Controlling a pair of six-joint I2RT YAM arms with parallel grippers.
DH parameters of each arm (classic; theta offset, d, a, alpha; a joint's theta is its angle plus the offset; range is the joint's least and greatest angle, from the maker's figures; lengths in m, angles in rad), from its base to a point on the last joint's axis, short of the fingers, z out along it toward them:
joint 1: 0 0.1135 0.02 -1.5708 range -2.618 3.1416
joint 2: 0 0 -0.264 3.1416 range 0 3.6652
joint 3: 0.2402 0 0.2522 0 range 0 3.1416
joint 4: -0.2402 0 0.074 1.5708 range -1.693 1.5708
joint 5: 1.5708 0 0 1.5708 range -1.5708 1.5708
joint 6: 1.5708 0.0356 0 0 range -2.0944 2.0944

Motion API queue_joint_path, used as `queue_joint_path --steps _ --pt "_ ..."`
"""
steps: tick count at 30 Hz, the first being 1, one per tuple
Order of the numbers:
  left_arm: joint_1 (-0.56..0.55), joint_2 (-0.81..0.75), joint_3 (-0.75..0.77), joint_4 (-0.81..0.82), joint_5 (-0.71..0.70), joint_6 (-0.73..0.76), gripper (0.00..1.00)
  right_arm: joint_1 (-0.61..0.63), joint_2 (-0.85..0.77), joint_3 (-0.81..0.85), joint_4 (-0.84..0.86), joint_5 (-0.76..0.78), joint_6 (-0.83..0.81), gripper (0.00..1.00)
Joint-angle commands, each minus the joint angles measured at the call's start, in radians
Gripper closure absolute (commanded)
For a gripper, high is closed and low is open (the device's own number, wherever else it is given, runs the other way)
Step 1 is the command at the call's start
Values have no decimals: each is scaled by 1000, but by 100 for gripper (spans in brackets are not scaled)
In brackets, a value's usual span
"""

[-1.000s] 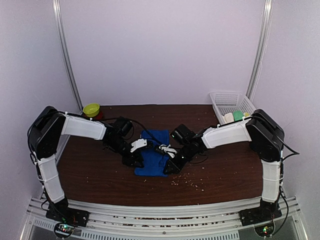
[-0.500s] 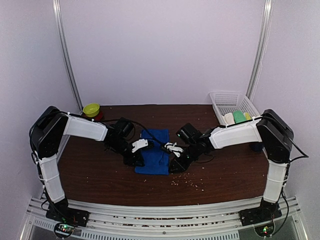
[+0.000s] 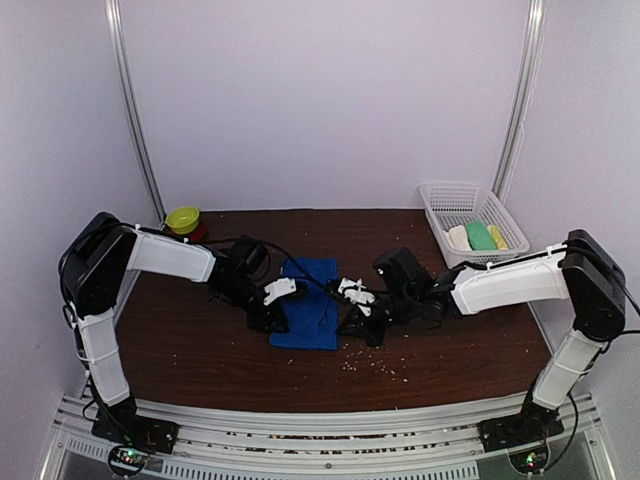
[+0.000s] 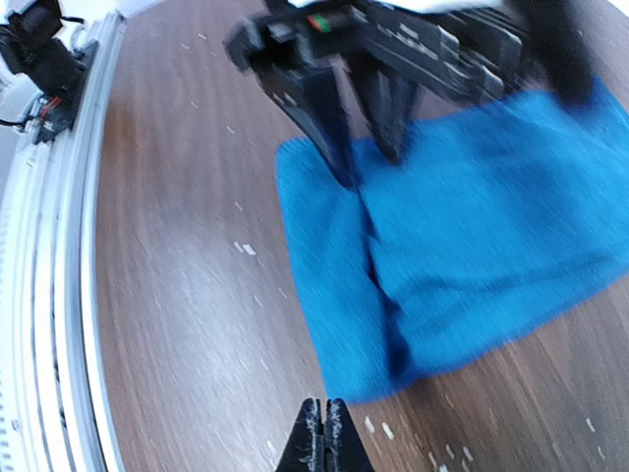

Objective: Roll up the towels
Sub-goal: Roll the towel at the center of the board.

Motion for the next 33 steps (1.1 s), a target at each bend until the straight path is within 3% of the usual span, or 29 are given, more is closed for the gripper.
queue_joint_path --steps 1,9,16,24,33 --pt "3 48 -18 5 -50 -6 68 17 115 55 180 -96 88 100" --pt "3 47 -21 5 -41 -4 68 33 259 113 288 -88 213 100" --pt "3 44 -27 5 -50 0 68 15 278 98 268 -13 229 100" --pt "3 44 -35 6 -70 2 69 -39 297 46 303 -59 303 100" --pt "3 43 -38 9 -106 4 69 -41 370 93 205 -62 312 100"
